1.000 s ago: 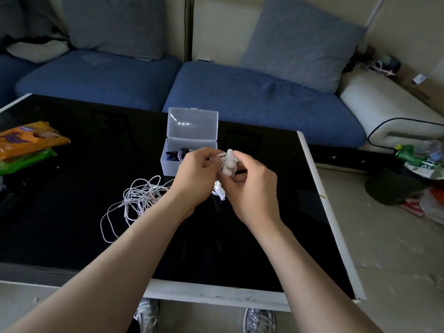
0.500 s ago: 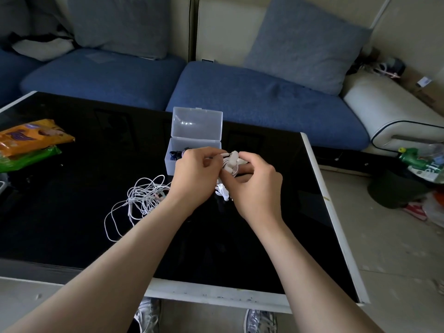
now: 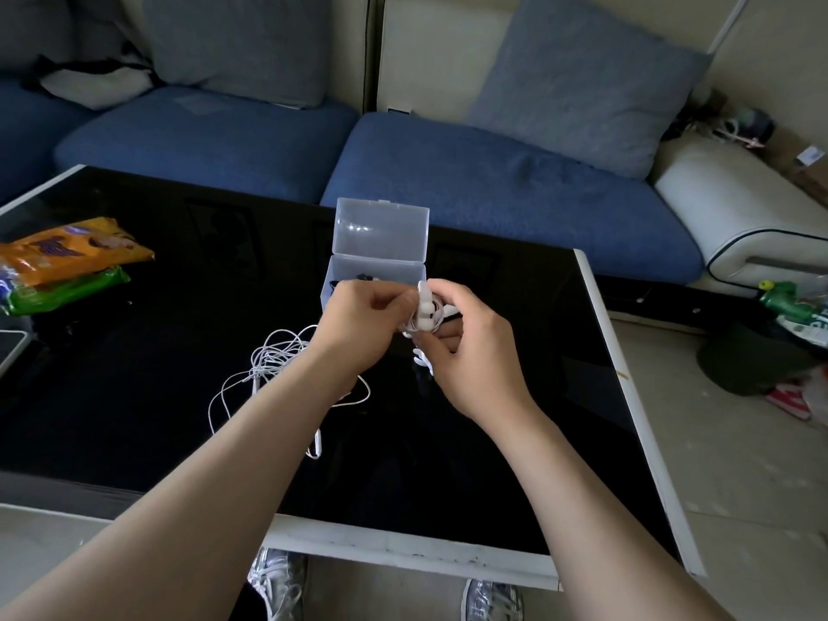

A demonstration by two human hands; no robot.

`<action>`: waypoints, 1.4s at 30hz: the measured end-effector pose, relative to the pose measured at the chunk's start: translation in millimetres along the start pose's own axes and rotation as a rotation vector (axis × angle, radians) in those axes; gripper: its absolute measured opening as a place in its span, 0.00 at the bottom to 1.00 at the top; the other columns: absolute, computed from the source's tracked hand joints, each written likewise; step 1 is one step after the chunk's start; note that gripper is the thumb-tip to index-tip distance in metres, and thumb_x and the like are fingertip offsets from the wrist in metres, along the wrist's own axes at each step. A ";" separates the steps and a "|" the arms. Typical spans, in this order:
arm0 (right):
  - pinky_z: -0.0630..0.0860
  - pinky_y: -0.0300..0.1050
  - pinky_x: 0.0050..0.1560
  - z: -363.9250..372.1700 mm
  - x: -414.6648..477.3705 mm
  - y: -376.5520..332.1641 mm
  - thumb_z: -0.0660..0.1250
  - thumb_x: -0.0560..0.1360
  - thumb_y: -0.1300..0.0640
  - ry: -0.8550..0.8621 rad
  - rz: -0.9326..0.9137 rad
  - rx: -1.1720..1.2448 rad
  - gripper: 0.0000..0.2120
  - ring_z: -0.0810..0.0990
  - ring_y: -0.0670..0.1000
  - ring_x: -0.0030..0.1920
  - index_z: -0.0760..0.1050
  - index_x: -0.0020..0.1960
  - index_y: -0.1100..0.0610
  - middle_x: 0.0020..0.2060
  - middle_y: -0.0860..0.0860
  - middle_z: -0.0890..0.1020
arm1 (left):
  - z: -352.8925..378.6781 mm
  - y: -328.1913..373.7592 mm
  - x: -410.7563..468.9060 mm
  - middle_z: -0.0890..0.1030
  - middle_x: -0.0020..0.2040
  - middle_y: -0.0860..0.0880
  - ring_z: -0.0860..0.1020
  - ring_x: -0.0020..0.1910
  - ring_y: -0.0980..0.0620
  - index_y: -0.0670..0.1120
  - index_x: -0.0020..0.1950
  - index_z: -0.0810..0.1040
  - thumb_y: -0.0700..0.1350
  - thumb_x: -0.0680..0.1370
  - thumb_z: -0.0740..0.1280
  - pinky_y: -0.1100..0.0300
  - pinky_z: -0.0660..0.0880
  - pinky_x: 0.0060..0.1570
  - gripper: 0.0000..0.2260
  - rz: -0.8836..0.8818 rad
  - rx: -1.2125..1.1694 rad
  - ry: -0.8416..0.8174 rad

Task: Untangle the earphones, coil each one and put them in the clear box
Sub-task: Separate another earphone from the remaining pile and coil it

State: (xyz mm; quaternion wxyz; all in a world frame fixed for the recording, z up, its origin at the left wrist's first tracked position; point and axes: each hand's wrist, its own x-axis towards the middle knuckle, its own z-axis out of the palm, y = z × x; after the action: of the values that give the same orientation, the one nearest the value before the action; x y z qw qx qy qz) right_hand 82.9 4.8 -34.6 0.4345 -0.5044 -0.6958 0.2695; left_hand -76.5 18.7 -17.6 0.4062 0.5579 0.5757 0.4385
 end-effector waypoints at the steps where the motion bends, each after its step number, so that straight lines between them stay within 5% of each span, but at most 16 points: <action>1: 0.85 0.45 0.51 0.4 2.0 -0.4 0.77 0.77 0.65 -0.004 -0.001 0.011 0.25 0.87 0.42 0.46 0.77 0.72 0.53 0.56 0.47 0.86 | -3.7 1.0 0.6 0.88 0.43 0.52 0.84 0.40 0.60 0.50 0.52 0.89 0.45 0.83 0.70 0.69 0.78 0.41 0.07 -0.046 -0.090 -0.017; 5: 0.84 0.41 0.52 3.9 11.0 -1.3 0.79 0.76 0.59 -0.042 -0.005 -0.014 0.32 0.87 0.45 0.47 0.72 0.78 0.51 0.62 0.48 0.83 | -13.5 0.2 4.4 0.89 0.47 0.46 0.88 0.48 0.47 0.47 0.52 0.89 0.48 0.80 0.75 0.59 0.82 0.50 0.06 -0.160 -0.295 -0.087; 8: 0.83 0.41 0.50 10.0 17.5 -1.4 0.80 0.76 0.56 -0.072 0.062 0.014 0.30 0.87 0.45 0.47 0.74 0.74 0.49 0.60 0.49 0.84 | -16.4 -5.2 10.1 0.89 0.46 0.46 0.88 0.47 0.49 0.48 0.51 0.89 0.50 0.79 0.75 0.60 0.81 0.48 0.07 -0.141 -0.242 -0.043; 12: 0.85 0.49 0.56 21.3 28.0 -2.0 0.79 0.76 0.57 -0.023 0.162 0.233 0.26 0.88 0.47 0.53 0.75 0.71 0.49 0.60 0.48 0.85 | -21.0 -13.8 21.2 0.89 0.48 0.48 0.87 0.52 0.49 0.50 0.51 0.89 0.55 0.83 0.70 0.48 0.81 0.61 0.12 -0.107 -0.206 -0.042; 16: 0.80 0.48 0.66 31.3 41.9 4.0 0.80 0.75 0.57 0.007 0.225 0.285 0.28 0.84 0.45 0.62 0.75 0.72 0.48 0.59 0.46 0.87 | -27.6 -12.2 32.0 0.88 0.52 0.57 0.83 0.52 0.62 0.53 0.56 0.88 0.55 0.88 0.58 0.58 0.76 0.57 0.19 -0.157 -0.165 -0.012; 19: 0.82 0.43 0.61 33.7 52.8 6.3 0.78 0.76 0.63 0.084 0.271 0.380 0.27 0.87 0.44 0.57 0.76 0.72 0.52 0.58 0.49 0.87 | -35.9 -17.8 39.2 0.85 0.59 0.55 0.81 0.60 0.55 0.55 0.59 0.86 0.54 0.88 0.57 0.55 0.76 0.62 0.16 -0.188 -0.131 0.072; 21: 0.81 0.36 0.53 36.1 61.5 9.6 0.76 0.76 0.66 0.141 0.280 0.372 0.26 0.87 0.41 0.52 0.76 0.71 0.53 0.57 0.49 0.86 | -43.8 -24.3 43.3 0.84 0.56 0.53 0.81 0.53 0.53 0.55 0.58 0.85 0.48 0.86 0.60 0.60 0.77 0.50 0.13 -0.208 0.012 0.179; 23: 0.80 0.33 0.51 37.8 69.2 15.3 0.74 0.77 0.68 0.158 0.271 0.307 0.26 0.86 0.39 0.52 0.76 0.71 0.51 0.57 0.47 0.85 | -49.7 -33.1 41.9 0.81 0.59 0.50 0.81 0.51 0.48 0.50 0.65 0.82 0.38 0.82 0.59 0.58 0.76 0.42 0.17 -0.231 0.229 0.192; 27: 0.81 0.41 0.56 49.6 87.3 26.7 0.75 0.76 0.63 0.087 0.300 0.201 0.24 0.86 0.46 0.55 0.77 0.69 0.48 0.58 0.49 0.85 | -54.8 -47.9 42.1 0.70 0.70 0.42 0.72 0.67 0.37 0.50 0.70 0.78 0.32 0.77 0.60 0.44 0.75 0.65 0.24 -0.291 0.570 0.027; 30: 0.81 0.49 0.54 61.6 101.3 27.0 0.76 0.75 0.59 -0.001 0.334 0.011 0.20 0.85 0.51 0.53 0.78 0.65 0.52 0.54 0.49 0.84 | -57.8 -50.9 41.4 0.68 0.71 0.43 0.67 0.70 0.37 0.53 0.71 0.77 0.35 0.79 0.64 0.46 0.69 0.67 0.23 -0.294 0.714 -0.027; 33: 0.74 0.46 0.49 71.9 115.2 25.6 0.72 0.77 0.59 -0.065 0.375 -0.205 0.15 0.81 0.55 0.52 0.77 0.62 0.57 0.49 0.50 0.81 | -60.2 -55.0 42.1 0.69 0.70 0.43 0.67 0.70 0.37 0.53 0.71 0.76 0.37 0.80 0.65 0.45 0.68 0.66 0.21 -0.295 0.777 -0.043; 36: 0.70 0.43 0.44 80.9 123.9 32.6 0.70 0.81 0.57 -0.150 0.397 -0.353 0.19 0.78 0.57 0.54 0.69 0.68 0.62 0.57 0.56 0.78 | -62.1 -56.1 41.9 0.70 0.70 0.43 0.68 0.70 0.36 0.53 0.71 0.77 0.39 0.80 0.67 0.44 0.68 0.66 0.20 -0.313 0.801 -0.044; 40: 0.74 0.48 0.54 94.6 134.4 49.5 0.69 0.81 0.59 -0.195 0.303 -0.588 0.08 0.81 0.64 0.57 0.81 0.52 0.65 0.53 0.61 0.85 | -66.3 -57.2 43.2 0.70 0.69 0.43 0.68 0.70 0.36 0.53 0.69 0.78 0.39 0.80 0.68 0.44 0.68 0.66 0.19 -0.343 0.823 -0.020; 42: 0.67 0.47 0.52 101.4 135.7 54.6 0.64 0.81 0.58 -0.229 0.298 -0.714 0.10 0.78 0.65 0.58 0.81 0.47 0.61 0.53 0.62 0.84 | -68.5 -57.8 43.9 0.70 0.69 0.43 0.68 0.70 0.36 0.52 0.68 0.78 0.40 0.80 0.68 0.44 0.69 0.65 0.17 -0.358 0.814 0.003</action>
State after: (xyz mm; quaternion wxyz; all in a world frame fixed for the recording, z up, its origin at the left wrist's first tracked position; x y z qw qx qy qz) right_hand 4.2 157.1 -82.2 0.1076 -0.6859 -0.7088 0.1252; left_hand -160.7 59.4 -52.5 0.2221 0.5635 0.7895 0.0995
